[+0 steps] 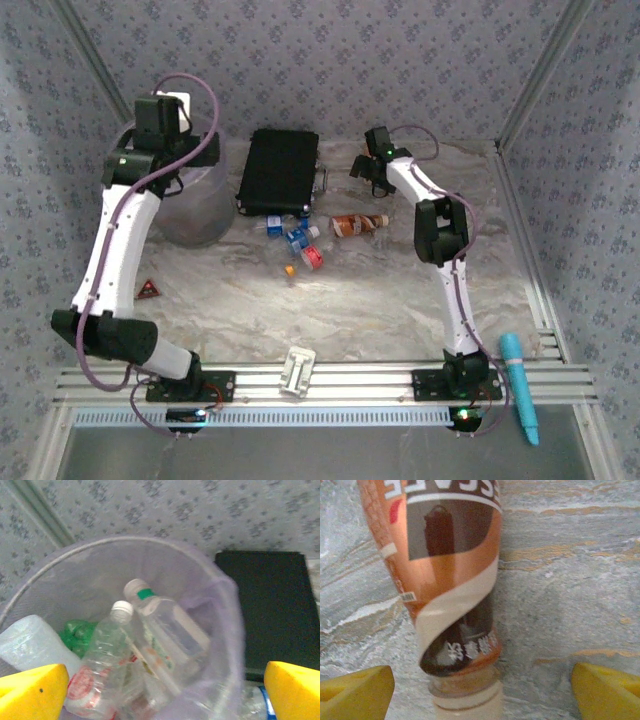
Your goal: Put the plastic bottles in the bin
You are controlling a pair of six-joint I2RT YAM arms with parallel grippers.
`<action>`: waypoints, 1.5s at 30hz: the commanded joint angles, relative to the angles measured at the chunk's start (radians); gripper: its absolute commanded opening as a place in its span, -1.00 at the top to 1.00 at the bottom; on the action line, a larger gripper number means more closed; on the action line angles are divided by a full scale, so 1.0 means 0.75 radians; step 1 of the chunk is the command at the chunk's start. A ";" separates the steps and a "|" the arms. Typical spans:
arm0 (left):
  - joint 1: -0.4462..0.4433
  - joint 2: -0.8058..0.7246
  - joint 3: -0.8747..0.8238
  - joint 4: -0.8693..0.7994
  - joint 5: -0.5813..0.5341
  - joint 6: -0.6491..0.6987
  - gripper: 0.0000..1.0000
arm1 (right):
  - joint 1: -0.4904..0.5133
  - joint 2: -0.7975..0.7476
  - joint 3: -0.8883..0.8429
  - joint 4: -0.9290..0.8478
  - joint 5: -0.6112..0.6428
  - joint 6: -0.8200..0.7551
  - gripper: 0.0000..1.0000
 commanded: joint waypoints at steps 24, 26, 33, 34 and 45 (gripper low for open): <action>-0.366 -0.047 -0.164 0.302 0.406 -0.454 -1.00 | -0.027 -0.150 -0.044 -0.099 0.014 -0.121 0.24; -0.374 -0.022 -0.171 0.355 0.421 -0.500 -1.00 | -0.029 -0.230 -0.105 -0.087 -0.030 -0.162 0.31; -0.376 0.051 -0.187 0.562 0.521 -0.738 -1.00 | -0.026 -0.618 -0.463 0.028 -0.254 -0.340 0.38; -0.374 0.070 -0.184 0.588 0.555 -0.774 -1.00 | -0.022 -0.683 -0.525 0.044 -0.302 -0.378 0.39; -0.388 0.285 -0.182 0.900 0.882 -1.127 -1.00 | 0.103 -1.277 -1.032 0.266 -0.575 -0.545 0.39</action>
